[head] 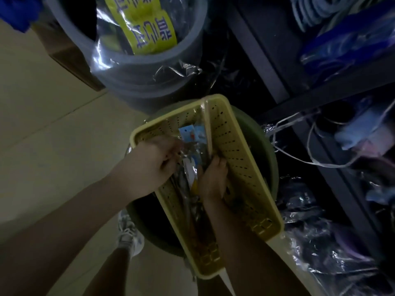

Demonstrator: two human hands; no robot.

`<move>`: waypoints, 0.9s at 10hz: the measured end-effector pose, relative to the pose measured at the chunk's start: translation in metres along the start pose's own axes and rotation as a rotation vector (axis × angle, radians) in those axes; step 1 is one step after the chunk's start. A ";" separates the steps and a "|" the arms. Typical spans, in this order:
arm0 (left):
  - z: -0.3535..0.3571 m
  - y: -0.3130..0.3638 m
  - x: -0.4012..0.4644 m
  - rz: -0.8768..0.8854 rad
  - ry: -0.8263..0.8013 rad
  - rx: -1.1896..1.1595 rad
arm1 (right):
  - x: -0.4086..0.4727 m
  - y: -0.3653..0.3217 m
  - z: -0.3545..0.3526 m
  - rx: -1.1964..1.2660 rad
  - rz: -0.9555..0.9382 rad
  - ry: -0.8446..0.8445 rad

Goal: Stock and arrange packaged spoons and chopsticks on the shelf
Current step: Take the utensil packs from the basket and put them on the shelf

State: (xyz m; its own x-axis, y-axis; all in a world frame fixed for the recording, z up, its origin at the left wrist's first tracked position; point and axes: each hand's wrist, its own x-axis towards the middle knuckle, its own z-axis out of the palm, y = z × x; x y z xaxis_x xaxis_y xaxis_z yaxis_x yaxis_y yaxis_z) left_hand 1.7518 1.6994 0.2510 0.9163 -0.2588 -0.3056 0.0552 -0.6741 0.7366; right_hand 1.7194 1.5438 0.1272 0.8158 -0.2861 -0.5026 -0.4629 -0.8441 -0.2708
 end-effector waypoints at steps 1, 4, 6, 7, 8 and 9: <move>-0.002 -0.002 -0.003 0.003 -0.014 0.008 | 0.007 -0.005 0.003 0.003 0.018 -0.013; 0.005 0.033 -0.021 -0.322 -0.106 -0.389 | -0.043 -0.009 -0.089 0.580 -0.272 -0.225; 0.011 0.075 -0.032 -0.338 -0.081 -0.886 | -0.080 -0.036 -0.144 0.947 -0.286 -0.661; 0.008 0.078 -0.034 -0.478 0.082 -0.971 | -0.092 -0.049 -0.143 0.912 -0.295 -0.678; 0.000 0.069 -0.035 -0.518 0.146 -0.995 | -0.098 -0.058 -0.128 0.721 -0.273 -0.629; -0.011 0.045 -0.034 -0.558 0.261 -0.765 | -0.091 -0.046 -0.114 0.831 -0.044 -0.756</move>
State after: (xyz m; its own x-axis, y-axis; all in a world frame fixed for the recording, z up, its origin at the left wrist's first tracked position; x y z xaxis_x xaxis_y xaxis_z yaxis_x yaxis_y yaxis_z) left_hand 1.7276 1.6855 0.3013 0.7345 0.1836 -0.6533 0.6646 0.0003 0.7472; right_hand 1.7061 1.5568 0.2788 0.5480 0.3233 -0.7715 -0.7567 -0.2014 -0.6219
